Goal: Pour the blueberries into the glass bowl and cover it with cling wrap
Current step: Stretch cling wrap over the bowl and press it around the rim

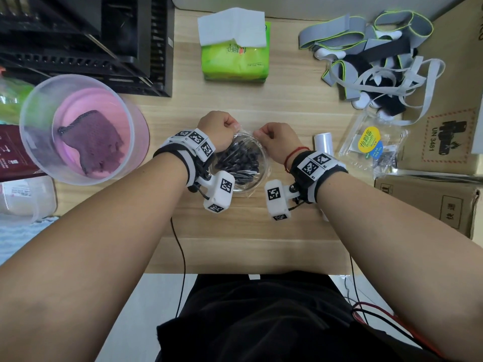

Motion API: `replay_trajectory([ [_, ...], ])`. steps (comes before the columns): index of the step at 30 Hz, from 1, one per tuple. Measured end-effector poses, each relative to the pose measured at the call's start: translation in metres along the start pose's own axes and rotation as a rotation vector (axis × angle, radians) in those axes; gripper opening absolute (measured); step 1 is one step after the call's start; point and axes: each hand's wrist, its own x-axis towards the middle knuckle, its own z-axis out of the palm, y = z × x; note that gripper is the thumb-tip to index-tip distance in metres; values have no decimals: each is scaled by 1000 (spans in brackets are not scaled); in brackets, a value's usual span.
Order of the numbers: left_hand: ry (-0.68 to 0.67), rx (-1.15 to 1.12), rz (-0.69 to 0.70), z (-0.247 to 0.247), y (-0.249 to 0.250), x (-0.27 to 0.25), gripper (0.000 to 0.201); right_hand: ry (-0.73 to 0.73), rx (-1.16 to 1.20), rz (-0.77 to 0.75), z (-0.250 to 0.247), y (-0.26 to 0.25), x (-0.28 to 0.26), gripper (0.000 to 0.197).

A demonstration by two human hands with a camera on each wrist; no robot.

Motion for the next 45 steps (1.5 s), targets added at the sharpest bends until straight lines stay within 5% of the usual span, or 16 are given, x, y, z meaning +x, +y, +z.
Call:
replay_trajectory([
  [11, -221, -147, 1, -16, -18, -11, 48, -9, 112, -78, -9, -9, -18, 32],
  [16, -232, -13, 54, -21, -27, -14, 34, -74, 168, -141, -16, -14, -17, 18],
  [21, -158, -2, 69, -21, -41, -11, 14, -62, 157, -121, -17, -10, -19, 18],
  [32, 112, -107, 54, -18, -25, -22, 28, 14, 117, -31, -8, -10, -19, 21],
  [40, 29, -117, 97, -24, -41, -24, 39, 95, 82, 13, -7, -15, -21, 24],
  [45, 56, -103, 103, -28, -48, -24, 16, 119, 57, 16, -8, -14, -22, 24],
])
